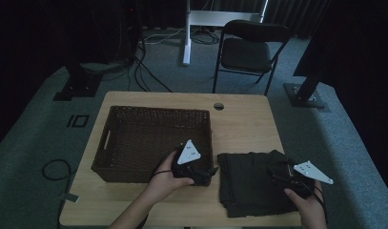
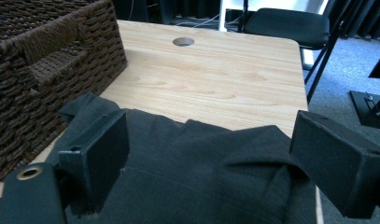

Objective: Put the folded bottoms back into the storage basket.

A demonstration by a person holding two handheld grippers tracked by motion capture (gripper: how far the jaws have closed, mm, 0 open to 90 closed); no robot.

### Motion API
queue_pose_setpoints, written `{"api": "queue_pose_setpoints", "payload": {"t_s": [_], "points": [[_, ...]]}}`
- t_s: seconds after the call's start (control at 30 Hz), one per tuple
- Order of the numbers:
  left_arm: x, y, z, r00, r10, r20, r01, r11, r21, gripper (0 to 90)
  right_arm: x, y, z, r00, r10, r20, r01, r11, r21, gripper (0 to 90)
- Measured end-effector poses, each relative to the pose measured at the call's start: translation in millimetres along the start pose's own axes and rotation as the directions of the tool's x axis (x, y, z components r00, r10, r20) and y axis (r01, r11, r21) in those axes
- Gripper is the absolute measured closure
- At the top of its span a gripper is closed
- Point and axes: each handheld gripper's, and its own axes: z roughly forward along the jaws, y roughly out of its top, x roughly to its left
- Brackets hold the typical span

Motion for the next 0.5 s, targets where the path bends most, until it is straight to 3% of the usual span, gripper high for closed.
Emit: {"api": "queue_pose_setpoints", "payload": {"t_s": [0.5], "points": [[-36.9,5.2,40.0,0.9955,0.024,0.092,-0.023,0.9996,-0.014,12.5,-19.6,-16.4,-1.4,0.9997,0.008,0.023,-0.009,1.000,0.029,12.0]]}}
